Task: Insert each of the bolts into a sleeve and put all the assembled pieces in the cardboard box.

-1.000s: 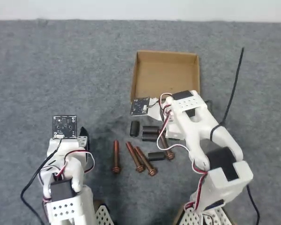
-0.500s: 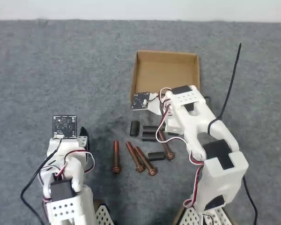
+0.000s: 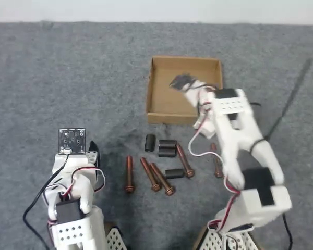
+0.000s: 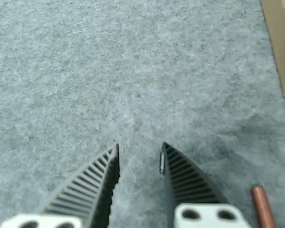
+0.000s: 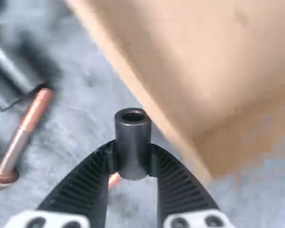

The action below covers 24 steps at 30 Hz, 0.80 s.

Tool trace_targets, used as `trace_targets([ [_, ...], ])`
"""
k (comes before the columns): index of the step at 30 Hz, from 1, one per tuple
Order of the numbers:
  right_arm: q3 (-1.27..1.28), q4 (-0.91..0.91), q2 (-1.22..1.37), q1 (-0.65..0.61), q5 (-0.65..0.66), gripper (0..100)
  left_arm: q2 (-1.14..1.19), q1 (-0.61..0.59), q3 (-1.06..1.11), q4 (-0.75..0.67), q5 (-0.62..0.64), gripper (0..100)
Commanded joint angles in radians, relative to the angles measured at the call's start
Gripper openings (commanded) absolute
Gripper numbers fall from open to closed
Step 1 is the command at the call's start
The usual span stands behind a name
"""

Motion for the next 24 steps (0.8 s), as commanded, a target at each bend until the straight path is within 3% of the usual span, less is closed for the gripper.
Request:
trace_targets([
  [1, 0.041, 0.025, -0.162, 0.09, -0.135, 0.6, -0.018, -0.003, -0.016, -0.002, 0.0, 14],
  [6, 0.206, 0.015, -0.323, 0.246, -0.241, 0.6, -0.018, -0.003, -0.016, -0.002, 0.0, 14],
  [16, 0.559, 0.007, -0.671, 0.515, -0.325, 0.6, -0.02, -0.003, -0.016, -0.002, 0.0, 14],
  [24, 0.918, -0.229, -0.895, 0.74, -0.327, 0.6, -0.02, -0.011, -0.016, 0.0, -0.003, 14],
])
